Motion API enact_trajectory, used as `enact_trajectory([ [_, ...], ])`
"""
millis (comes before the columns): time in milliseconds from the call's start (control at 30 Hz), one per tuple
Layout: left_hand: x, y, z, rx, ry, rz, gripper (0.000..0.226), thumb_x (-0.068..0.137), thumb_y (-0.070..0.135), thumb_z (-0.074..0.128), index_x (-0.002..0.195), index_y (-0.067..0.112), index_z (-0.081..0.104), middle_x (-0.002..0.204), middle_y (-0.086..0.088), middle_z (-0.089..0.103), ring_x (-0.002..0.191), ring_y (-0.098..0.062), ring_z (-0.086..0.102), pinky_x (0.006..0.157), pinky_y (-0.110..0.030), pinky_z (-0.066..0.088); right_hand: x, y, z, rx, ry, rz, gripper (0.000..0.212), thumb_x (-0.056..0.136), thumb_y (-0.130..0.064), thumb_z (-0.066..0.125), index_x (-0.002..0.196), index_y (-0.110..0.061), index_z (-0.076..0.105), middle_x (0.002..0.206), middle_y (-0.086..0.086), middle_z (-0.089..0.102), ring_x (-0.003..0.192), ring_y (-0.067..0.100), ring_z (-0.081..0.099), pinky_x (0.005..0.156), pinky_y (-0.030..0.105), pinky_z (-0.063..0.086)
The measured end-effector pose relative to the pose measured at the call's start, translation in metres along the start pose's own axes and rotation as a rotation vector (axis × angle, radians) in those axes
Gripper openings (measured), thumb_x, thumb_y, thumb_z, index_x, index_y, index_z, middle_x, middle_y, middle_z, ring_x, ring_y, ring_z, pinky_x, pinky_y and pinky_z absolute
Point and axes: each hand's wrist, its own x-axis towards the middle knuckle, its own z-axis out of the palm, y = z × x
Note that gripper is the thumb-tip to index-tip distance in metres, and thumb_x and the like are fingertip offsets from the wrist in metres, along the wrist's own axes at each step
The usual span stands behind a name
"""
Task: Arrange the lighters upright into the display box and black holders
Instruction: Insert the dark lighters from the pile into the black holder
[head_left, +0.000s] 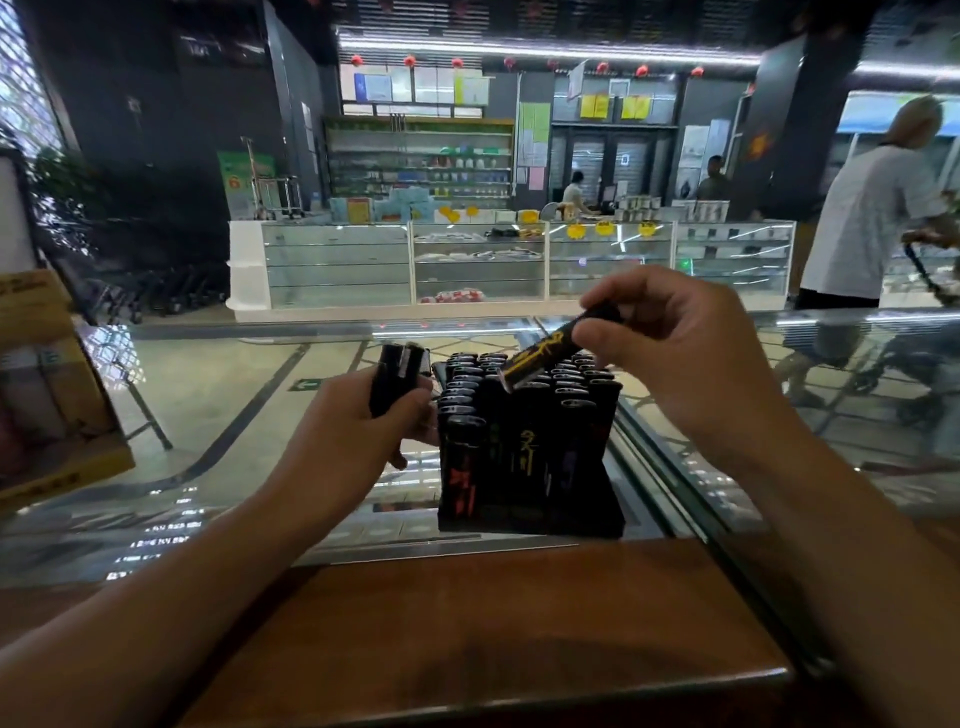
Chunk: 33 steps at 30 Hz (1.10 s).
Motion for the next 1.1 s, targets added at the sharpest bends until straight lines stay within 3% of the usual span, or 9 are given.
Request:
enact_trajectory([
  [67, 0.001, -0.001, -0.002, -0.04, 0.015, -0.007, 0.01, 0.095, 0.012, 0.061, 0.097, 0.016, 0.07, 0.084, 0.011, 0.075, 0.072, -0.004, 0.072, 0.059, -0.022, 0.057, 0.001, 0.001, -0.004, 0.081, 0.009, 0.029, 0.028, 0.066, -0.028, 0.077, 0.092, -0.021, 0.07, 0.076, 0.007, 0.073, 0.069, 0.012, 0.069, 0.072, 0.022, 0.055],
  [200, 0.002, -0.005, -0.004, -0.072, -0.023, -0.053, 0.011, 0.095, 0.012, 0.061, 0.101, 0.012, 0.071, 0.086, 0.001, 0.077, 0.079, -0.012, 0.074, 0.069, -0.029, 0.061, 0.001, 0.003, -0.008, 0.15, -0.056, 0.073, 0.033, 0.066, -0.019, 0.077, 0.098, -0.016, 0.071, 0.076, -0.002, 0.074, 0.076, 0.012, 0.072, 0.075, 0.02, 0.055],
  [367, 0.002, -0.007, -0.002, -0.035, -0.07, -0.075, 0.015, 0.1, 0.016, 0.054, 0.1, 0.014, 0.069, 0.088, -0.002, 0.076, 0.08, -0.012, 0.073, 0.068, -0.027, 0.057, 0.001, 0.003, -0.006, 0.101, -0.026, 0.039, 0.01, 0.075, -0.028, 0.072, 0.085, -0.025, 0.071, 0.074, -0.005, 0.071, 0.072, 0.01, 0.065, 0.076, 0.025, 0.054],
  [433, 0.002, -0.008, -0.002, -0.015, -0.077, -0.07, 0.015, 0.1, 0.018, 0.054, 0.102, 0.014, 0.068, 0.088, -0.003, 0.075, 0.077, -0.011, 0.072, 0.063, -0.025, 0.054, -0.001, 0.003, -0.004, 0.052, -0.035, 0.006, 0.003, 0.082, -0.025, 0.072, 0.086, -0.025, 0.072, 0.08, -0.003, 0.072, 0.077, 0.012, 0.066, 0.079, 0.028, 0.055],
  [533, 0.003, -0.008, -0.001, -0.003, -0.101, -0.07, 0.016, 0.1, 0.02, 0.055, 0.1, 0.012, 0.069, 0.086, -0.003, 0.075, 0.075, -0.011, 0.072, 0.058, -0.02, 0.052, -0.006, 0.0, 0.001, -0.044, -0.065, -0.052, 0.013, 0.086, -0.014, 0.074, 0.096, -0.021, 0.069, 0.087, -0.005, 0.073, 0.082, 0.008, 0.069, 0.079, 0.023, 0.055],
  [667, 0.003, -0.01, -0.002, 0.011, -0.103, -0.077, 0.014, 0.1, 0.017, 0.056, 0.102, 0.013, 0.07, 0.086, -0.002, 0.075, 0.075, -0.008, 0.071, 0.057, -0.016, 0.051, -0.012, 0.0, 0.008, -0.329, -0.053, -0.214, 0.019, 0.084, -0.023, 0.076, 0.098, -0.025, 0.063, 0.083, -0.014, 0.067, 0.087, 0.002, 0.065, 0.08, 0.01, 0.046],
  [800, 0.003, -0.009, -0.001, 0.027, -0.097, -0.082, 0.015, 0.1, 0.017, 0.056, 0.099, 0.014, 0.07, 0.087, -0.004, 0.076, 0.072, -0.007, 0.07, 0.056, -0.014, 0.05, -0.015, 0.001, 0.013, -0.482, -0.096, -0.336, 0.016, 0.085, -0.027, 0.073, 0.096, -0.021, 0.063, 0.089, -0.017, 0.065, 0.09, -0.001, 0.058, 0.08, 0.007, 0.04],
  [933, 0.002, -0.007, 0.0, 0.035, -0.075, -0.084, 0.015, 0.099, 0.018, 0.056, 0.093, 0.015, 0.07, 0.082, -0.003, 0.075, 0.063, -0.002, 0.067, 0.053, -0.01, 0.048, -0.016, 0.007, 0.018, -0.613, -0.166, -0.357, 0.017, 0.084, -0.032, 0.069, 0.096, -0.022, 0.062, 0.086, -0.027, 0.051, 0.084, 0.001, 0.047, 0.077, 0.01, 0.037],
  [1100, 0.002, -0.008, 0.0, 0.033, -0.09, -0.098, 0.013, 0.098, 0.015, 0.057, 0.096, 0.018, 0.07, 0.083, 0.0, 0.076, 0.07, -0.004, 0.07, 0.056, -0.015, 0.05, -0.017, 0.011, 0.021, -0.666, -0.188, -0.309, 0.018, 0.084, -0.027, 0.076, 0.093, -0.024, 0.061, 0.085, -0.019, 0.053, 0.088, 0.003, 0.044, 0.081, 0.009, 0.032],
])
